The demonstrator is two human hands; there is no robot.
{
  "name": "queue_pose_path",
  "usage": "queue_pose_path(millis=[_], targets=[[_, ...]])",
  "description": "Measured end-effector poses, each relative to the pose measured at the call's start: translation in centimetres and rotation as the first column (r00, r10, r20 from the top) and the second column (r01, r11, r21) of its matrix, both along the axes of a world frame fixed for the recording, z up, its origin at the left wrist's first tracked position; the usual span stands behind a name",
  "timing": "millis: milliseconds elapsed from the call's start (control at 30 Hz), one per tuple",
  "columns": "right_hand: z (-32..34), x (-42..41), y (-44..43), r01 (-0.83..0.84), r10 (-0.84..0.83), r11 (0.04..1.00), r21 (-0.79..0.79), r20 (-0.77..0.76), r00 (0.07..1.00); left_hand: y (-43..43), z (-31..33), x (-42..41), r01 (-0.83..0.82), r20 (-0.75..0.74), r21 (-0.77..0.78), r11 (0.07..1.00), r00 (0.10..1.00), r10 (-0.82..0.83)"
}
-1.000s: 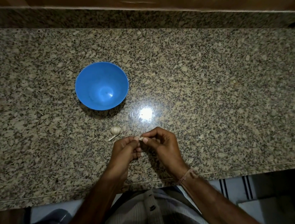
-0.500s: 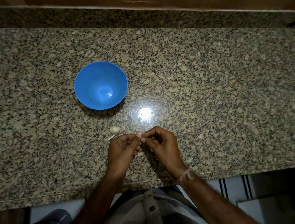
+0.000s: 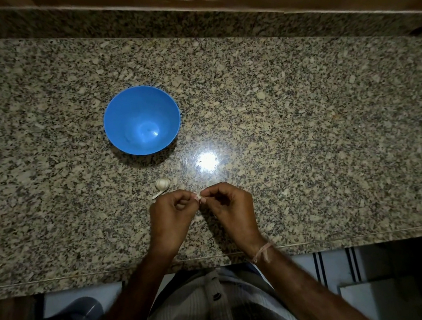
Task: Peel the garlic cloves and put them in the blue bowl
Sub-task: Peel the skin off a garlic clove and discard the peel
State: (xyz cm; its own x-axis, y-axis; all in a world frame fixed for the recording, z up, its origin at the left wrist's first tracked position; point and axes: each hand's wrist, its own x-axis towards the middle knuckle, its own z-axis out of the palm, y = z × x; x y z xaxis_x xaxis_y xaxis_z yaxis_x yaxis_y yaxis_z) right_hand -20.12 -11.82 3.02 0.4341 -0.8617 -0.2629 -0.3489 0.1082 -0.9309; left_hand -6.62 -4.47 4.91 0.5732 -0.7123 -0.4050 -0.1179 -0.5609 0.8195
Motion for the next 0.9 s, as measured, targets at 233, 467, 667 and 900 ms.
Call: queue_pose_path(millis=[233, 467, 667, 900], targets=[[0.2, -0.4, -0.1, -0.009, 0.009, 1.0, -0.014, 0.024, 1.0, -0.2, -0.1, 0.0, -0.016, -0.046, 0.002, 1.0, 0.999, 0.016], [0.6, -0.4, -0.6, 0.011, -0.059, 0.961, 0.277, 0.167, 0.984, 0.0, -0.8, 0.1, -0.087, -0.251, -0.021, 0.996, 0.965, 0.079], [-0.2, 0.0, -0.4, 0.077, -0.176, 0.878, 0.473, 0.169, 0.97, -0.3, -1.0, -0.3, -0.106, -0.263, 0.015, 0.994, 0.959, 0.106], [-0.9, 0.6, -0.6, 0.143, -0.282, 0.79, 0.596, 0.146, 0.948, -0.2, -1.5, -0.6, -0.085, -0.214, 0.053, 0.995, 0.972, 0.095]])
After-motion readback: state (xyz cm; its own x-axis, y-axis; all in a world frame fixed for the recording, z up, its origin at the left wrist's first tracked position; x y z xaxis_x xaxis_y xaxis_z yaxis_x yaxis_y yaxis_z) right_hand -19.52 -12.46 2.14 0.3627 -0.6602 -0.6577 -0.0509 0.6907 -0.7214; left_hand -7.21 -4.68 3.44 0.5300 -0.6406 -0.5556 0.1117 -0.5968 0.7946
